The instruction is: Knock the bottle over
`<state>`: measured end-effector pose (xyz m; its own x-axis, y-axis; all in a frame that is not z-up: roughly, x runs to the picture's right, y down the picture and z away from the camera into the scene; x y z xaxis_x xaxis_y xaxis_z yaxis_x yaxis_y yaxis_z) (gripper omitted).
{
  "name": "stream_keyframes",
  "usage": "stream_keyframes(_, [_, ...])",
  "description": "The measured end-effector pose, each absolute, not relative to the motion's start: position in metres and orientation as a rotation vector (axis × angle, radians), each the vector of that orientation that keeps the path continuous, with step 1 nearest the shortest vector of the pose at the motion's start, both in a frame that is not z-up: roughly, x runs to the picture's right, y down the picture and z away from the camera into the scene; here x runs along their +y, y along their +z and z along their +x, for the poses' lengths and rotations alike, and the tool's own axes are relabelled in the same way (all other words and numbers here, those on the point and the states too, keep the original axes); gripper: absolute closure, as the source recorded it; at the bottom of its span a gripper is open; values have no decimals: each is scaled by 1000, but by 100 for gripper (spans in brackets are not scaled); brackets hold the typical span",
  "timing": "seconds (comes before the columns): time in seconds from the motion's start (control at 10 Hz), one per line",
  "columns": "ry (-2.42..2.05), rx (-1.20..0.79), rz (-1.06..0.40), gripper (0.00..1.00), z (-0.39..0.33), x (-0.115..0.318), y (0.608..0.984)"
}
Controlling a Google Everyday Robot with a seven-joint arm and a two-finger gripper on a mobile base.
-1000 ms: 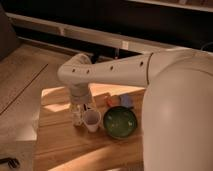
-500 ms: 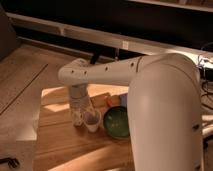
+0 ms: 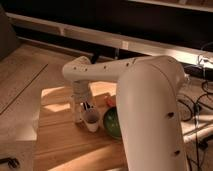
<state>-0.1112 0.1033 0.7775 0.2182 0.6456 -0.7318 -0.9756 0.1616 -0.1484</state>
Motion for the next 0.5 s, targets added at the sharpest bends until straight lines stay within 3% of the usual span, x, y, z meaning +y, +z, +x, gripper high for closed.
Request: stream_keyframes(0.5, [1239, 553, -686, 35, -119, 95, 781])
